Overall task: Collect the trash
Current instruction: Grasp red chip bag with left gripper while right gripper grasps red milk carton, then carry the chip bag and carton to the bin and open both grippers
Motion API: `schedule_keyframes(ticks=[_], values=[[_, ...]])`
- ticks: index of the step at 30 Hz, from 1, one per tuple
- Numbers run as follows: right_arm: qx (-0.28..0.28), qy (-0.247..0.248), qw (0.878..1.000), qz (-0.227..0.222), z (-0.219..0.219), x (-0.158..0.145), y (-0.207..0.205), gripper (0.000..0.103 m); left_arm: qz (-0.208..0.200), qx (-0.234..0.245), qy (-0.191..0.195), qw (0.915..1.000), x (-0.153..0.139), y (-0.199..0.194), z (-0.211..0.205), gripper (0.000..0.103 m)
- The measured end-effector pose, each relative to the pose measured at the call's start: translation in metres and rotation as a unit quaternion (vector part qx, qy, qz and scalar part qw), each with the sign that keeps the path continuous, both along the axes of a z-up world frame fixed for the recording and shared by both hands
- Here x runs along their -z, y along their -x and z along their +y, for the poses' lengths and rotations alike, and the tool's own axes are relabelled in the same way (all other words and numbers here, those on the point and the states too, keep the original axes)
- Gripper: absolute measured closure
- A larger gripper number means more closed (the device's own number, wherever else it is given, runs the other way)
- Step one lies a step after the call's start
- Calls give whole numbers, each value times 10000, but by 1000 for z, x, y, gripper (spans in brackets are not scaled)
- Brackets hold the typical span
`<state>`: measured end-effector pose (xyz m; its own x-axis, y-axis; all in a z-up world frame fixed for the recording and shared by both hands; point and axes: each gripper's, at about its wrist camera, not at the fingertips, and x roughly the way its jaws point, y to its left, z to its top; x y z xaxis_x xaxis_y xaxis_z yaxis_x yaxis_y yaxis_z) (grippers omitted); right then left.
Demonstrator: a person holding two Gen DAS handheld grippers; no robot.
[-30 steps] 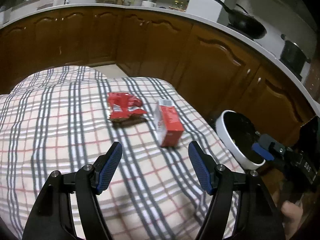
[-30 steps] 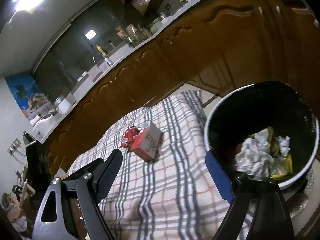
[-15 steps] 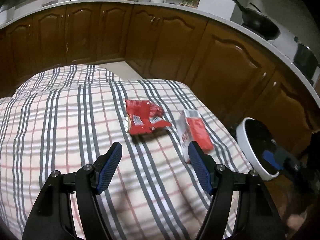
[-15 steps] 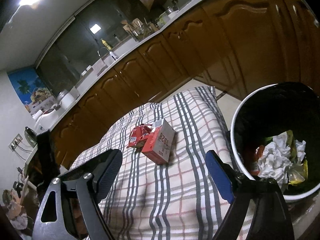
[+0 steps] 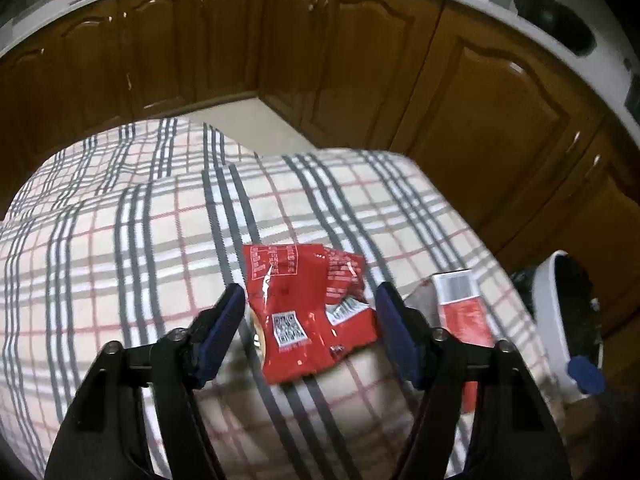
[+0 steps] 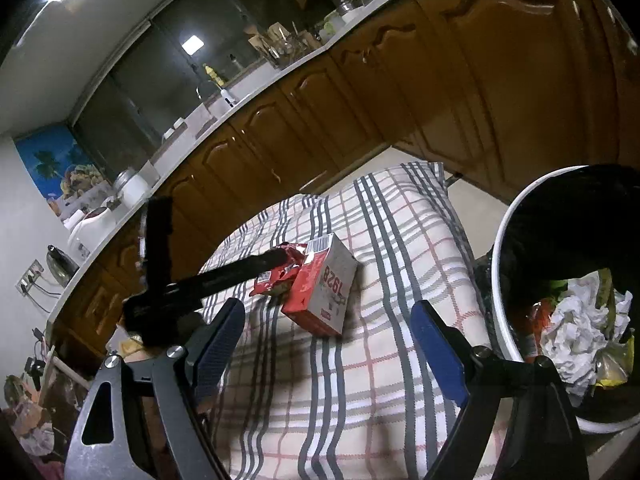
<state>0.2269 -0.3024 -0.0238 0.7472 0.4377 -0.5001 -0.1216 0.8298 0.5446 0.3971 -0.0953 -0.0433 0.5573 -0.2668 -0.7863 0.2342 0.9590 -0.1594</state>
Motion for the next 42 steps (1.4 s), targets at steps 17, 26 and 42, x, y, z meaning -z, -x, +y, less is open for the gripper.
schedule_keyframes(ticks=[17, 26, 42], values=[[-457, 1013, 9930, 398, 63, 21, -62, 20, -398, 30, 562, 9976, -30, 66, 67, 101], [-206, 1184, 9923, 304, 52, 19, -47, 73, -495, 164, 712, 9961, -40, 93, 60, 101], [200, 1066, 9940, -159, -13, -20, 43, 73, -574, 999, 828, 9899, -56, 140, -16, 101]])
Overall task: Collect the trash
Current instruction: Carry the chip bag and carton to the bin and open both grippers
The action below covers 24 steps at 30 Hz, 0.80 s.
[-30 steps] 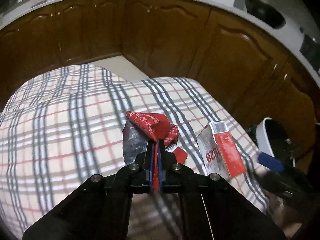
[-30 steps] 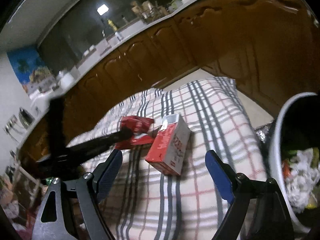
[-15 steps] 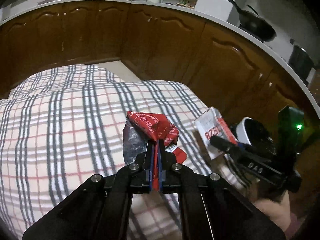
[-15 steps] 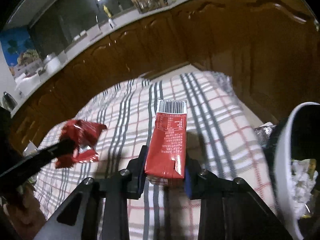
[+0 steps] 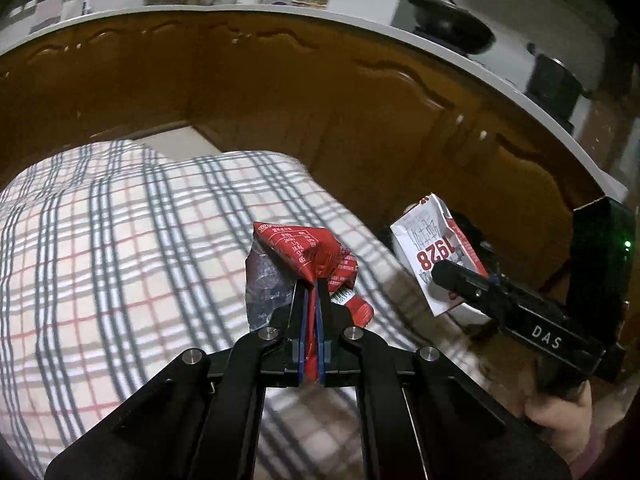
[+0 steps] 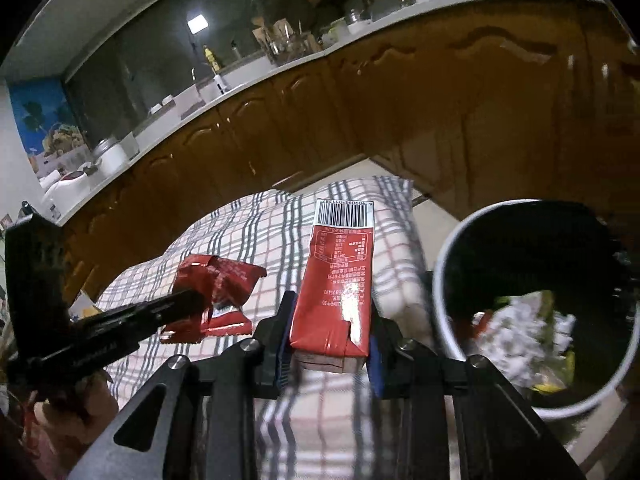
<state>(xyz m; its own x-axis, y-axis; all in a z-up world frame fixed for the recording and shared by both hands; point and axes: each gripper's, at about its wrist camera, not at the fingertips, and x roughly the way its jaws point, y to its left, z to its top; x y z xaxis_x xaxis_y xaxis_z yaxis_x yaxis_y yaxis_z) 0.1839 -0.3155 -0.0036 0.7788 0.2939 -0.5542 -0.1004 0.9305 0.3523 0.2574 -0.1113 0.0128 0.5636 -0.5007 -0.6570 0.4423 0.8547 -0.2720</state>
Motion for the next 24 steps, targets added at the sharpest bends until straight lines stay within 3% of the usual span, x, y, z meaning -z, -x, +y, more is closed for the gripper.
schedule_keyframes(ticks=[13, 24], values=[[660, -26, 9978, -22, -64, 2, 49, 73, -91, 601, -13, 9981, -12, 24, -61, 101], [981, -26, 9952, -63, -95, 2, 57, 73, -107, 968, -16, 9952, -25, 16, -113, 101]])
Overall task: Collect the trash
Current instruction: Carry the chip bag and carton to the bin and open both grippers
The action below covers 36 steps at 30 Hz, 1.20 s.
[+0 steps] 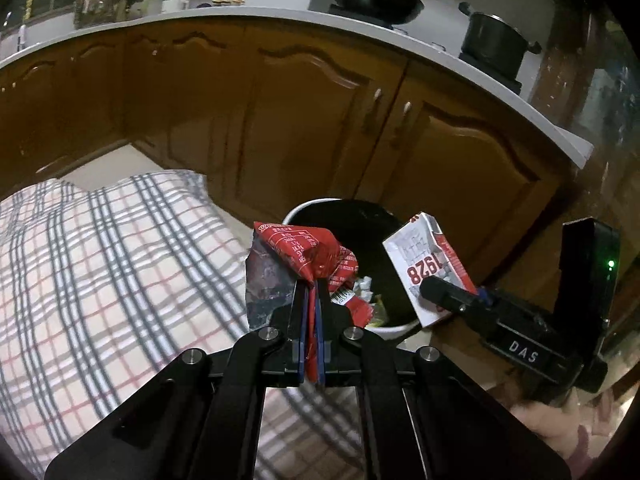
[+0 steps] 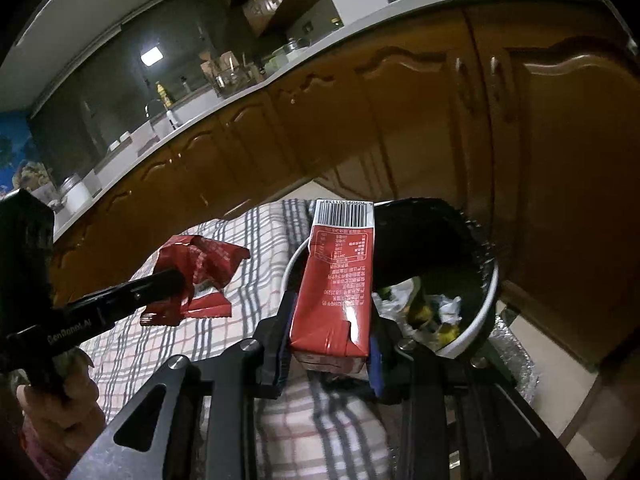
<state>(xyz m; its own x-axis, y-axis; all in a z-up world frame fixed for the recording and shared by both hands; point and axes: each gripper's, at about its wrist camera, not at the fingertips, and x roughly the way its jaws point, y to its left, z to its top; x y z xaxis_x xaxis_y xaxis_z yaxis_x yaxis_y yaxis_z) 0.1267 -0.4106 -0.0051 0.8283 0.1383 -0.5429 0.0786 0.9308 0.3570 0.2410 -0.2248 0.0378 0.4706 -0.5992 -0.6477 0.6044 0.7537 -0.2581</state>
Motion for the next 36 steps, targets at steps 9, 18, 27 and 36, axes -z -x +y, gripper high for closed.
schedule_keyframes(ticks=[9, 18, 27, 36], values=[[224, 76, 9997, 99, -21, 0, -7, 73, 77, 243, -250, 9994, 3, -15, -44, 101], [268, 114, 9992, 272, -33, 7, -25, 73, 185, 347, -423, 9983, 12, -29, -68, 101], [222, 97, 9982, 541, -40, 19, -39, 73, 373, 408, -569, 9969, 27, -40, -83, 101], [243, 38, 9977, 636, -48, 24, -45, 72, 523, 436, -694, 9953, 37, -48, -94, 99]])
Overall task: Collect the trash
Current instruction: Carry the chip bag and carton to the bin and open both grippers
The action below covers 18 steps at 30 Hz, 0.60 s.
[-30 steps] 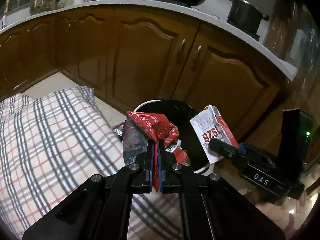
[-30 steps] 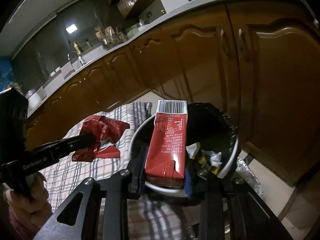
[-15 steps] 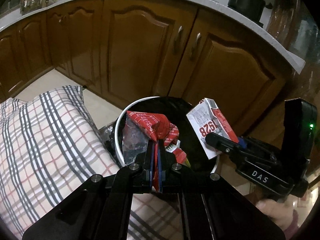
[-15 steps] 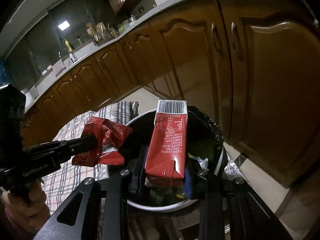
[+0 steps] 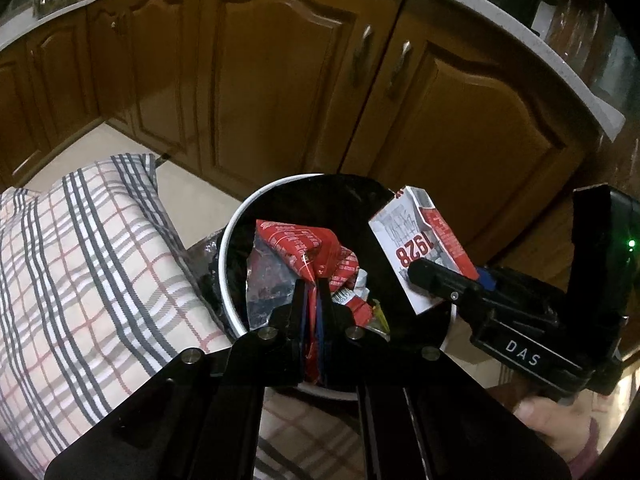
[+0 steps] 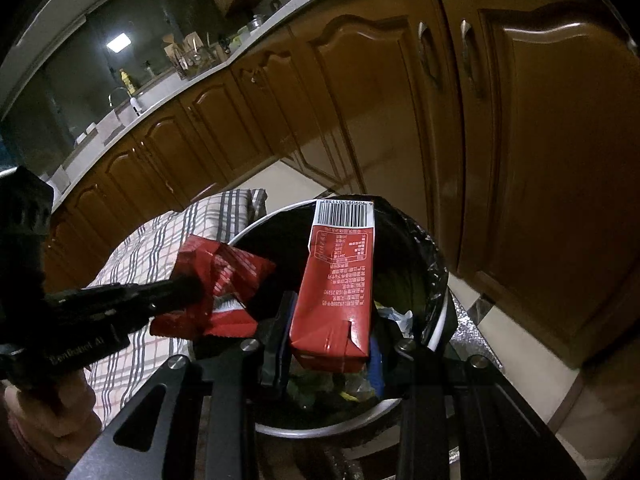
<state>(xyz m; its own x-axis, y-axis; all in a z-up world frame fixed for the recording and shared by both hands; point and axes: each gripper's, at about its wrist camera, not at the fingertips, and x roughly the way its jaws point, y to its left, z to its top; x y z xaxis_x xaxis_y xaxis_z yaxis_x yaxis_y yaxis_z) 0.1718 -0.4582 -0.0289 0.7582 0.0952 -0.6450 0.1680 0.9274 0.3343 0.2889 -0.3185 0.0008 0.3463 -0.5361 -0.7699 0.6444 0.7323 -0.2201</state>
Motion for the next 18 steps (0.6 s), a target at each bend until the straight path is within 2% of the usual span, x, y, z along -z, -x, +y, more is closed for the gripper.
schedule_keyframes(ticks=[1, 3, 4, 6, 8, 14, 18], values=[[10, -26, 10000, 8, -1, 0, -1, 71, 1, -22, -21, 10000, 0, 0, -1, 96], [51, -93, 9999, 5, -4, 0, -3, 66, 27, -66, -7, 10000, 0, 0, 0, 82], [76, -142, 9999, -5, -6, -1, -2, 64, 2, -96, 2, 10000, 0, 0, 2, 79], [116, -180, 9998, -54, -9, -2, 0, 53, -26, -155, 26, 9999, -1, 2, 5, 71], [139, -222, 9996, -108, -9, -3, 3, 49, -15, -190, 97, 9998, -2, 4, 10, 70], [173, -416, 9986, -293, -6, -6, 17, 48, -29, -429, 295, 9986, -2, 12, 35, 68], [178, -500, 9975, -467, 3, -10, 29, 39, -73, -690, 427, 9967, 0, 22, 58, 63]])
